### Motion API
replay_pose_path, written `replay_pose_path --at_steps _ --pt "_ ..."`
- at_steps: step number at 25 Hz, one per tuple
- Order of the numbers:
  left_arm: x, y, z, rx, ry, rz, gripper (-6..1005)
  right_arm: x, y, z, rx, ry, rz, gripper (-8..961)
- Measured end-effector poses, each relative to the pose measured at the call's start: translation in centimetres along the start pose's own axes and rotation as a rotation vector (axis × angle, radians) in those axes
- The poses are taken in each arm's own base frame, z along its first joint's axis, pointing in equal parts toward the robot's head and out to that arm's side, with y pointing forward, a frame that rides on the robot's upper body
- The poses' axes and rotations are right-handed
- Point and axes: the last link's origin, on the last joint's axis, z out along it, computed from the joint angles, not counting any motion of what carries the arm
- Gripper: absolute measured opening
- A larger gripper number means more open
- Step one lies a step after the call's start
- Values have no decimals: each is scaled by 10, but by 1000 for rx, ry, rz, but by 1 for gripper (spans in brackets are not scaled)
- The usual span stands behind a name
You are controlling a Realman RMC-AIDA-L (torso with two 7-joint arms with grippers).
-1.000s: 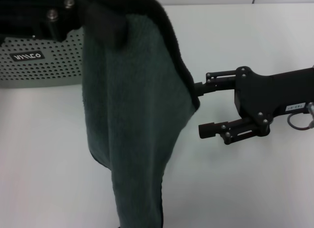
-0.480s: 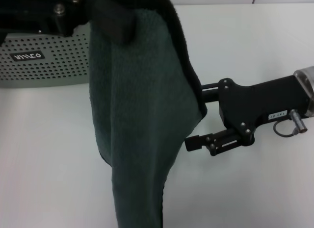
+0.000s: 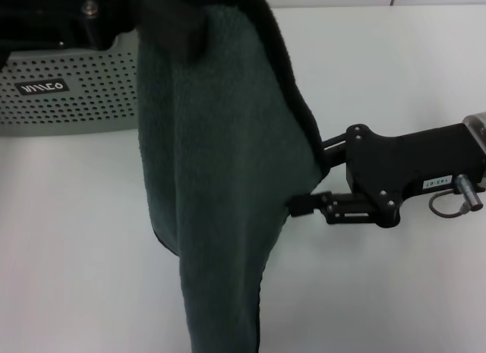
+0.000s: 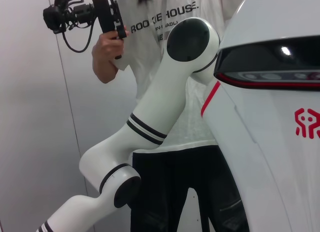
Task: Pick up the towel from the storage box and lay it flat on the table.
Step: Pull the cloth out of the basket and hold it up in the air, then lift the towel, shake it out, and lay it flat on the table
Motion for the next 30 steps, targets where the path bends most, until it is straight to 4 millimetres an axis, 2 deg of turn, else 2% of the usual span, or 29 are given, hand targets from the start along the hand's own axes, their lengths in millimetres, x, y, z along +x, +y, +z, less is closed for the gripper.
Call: replay_pose_path --at_steps 5,10,13,16,18,21,27,30 --pt "-5 1 -1 19 -4 4 122 7 3 -6 45 -29 12 468" --pt "-19 3 -4 74 -10 -19 125 13 7 -19 133 -97 7 269" --pt "-31 8 -13 159 2 -40 126 12 8 -32 229 -184 -2 144" --pt "-45 19 -31 305 38 -65 128 6 10 -47 314 -259 -44 16" --pt "-59 29 -45 420 64 -98 129 0 14 -55 362 -297 -80 10" --pt "-79 41 -54 521 93 -155 131 -13 14 -57 383 -323 -111 2" --pt "-109 52 -60 680 100 -214 134 -47 3 -60 426 -361 -187 0" --pt "-117 54 -65 757 106 -222 135 -60 -4 -59 437 -357 -213 1"
